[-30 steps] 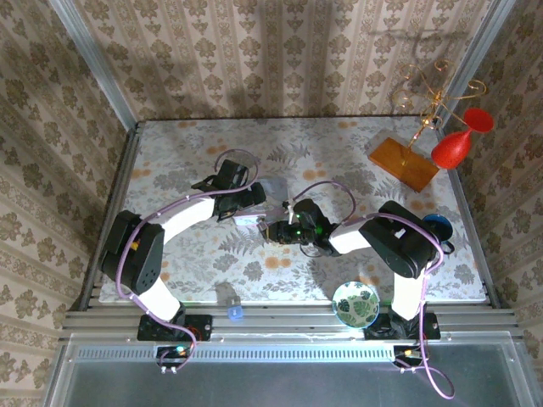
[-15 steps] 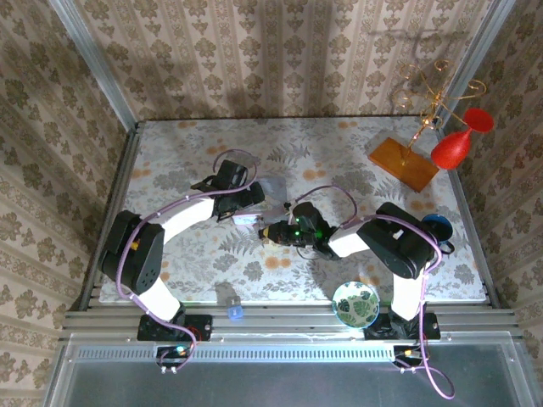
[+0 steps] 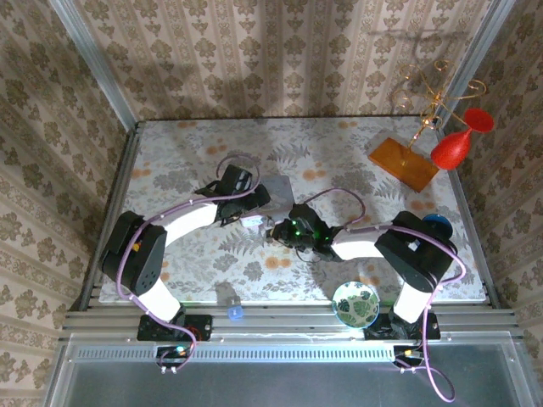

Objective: Unlock a padlock with a key

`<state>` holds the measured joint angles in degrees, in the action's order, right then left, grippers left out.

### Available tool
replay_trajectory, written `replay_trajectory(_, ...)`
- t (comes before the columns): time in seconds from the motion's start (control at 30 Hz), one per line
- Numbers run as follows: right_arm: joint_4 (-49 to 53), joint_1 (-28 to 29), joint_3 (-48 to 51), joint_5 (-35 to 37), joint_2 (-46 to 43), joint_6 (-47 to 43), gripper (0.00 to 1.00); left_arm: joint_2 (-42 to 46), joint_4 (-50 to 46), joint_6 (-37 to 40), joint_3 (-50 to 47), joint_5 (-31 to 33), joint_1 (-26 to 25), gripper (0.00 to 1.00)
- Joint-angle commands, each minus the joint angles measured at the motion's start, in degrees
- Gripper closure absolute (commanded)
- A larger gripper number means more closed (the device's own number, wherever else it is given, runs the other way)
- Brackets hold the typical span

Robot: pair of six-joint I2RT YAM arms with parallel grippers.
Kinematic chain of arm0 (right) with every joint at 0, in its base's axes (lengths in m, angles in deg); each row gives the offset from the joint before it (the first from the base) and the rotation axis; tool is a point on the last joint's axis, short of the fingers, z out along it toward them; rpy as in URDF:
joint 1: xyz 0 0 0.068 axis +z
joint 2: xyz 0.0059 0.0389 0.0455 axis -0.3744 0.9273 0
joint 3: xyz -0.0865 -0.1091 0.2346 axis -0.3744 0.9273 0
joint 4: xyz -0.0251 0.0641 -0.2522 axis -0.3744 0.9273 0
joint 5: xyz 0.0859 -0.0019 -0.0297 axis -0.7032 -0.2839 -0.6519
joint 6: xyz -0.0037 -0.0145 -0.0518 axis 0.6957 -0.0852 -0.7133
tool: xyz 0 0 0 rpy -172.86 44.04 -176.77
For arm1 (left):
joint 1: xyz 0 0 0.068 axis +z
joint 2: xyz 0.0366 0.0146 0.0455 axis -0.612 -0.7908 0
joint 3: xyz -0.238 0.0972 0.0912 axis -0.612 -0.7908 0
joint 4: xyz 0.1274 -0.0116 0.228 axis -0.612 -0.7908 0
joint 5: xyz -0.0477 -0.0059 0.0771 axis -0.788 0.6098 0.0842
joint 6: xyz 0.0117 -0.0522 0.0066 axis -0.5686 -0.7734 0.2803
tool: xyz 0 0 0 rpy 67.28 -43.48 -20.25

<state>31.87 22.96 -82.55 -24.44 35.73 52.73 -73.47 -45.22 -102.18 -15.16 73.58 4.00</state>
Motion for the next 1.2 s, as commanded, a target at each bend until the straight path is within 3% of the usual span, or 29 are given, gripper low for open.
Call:
replay_trajectory(0.0, 7.8, 0.1, -2.5, 6.9, -2.4, 1.5, 1.0, 0.9, 0.6, -1.7, -1.0, -1.4, -0.5, 0.02)
replay_trajectory(0.5, 10.4, -0.9, -3.9, 10.1, -2.3, 3.1, 1.0, 0.8, 1.5, -1.5, -1.8, -2.0, -1.1, 0.01)
replay_trajectory(1.17, 9.2, -3.3, -3.1, 9.2, -3.5, 2.5, 1.0, 0.2, -1.6, 2.5, -2.4, 1.1, -1.2, 0.07)
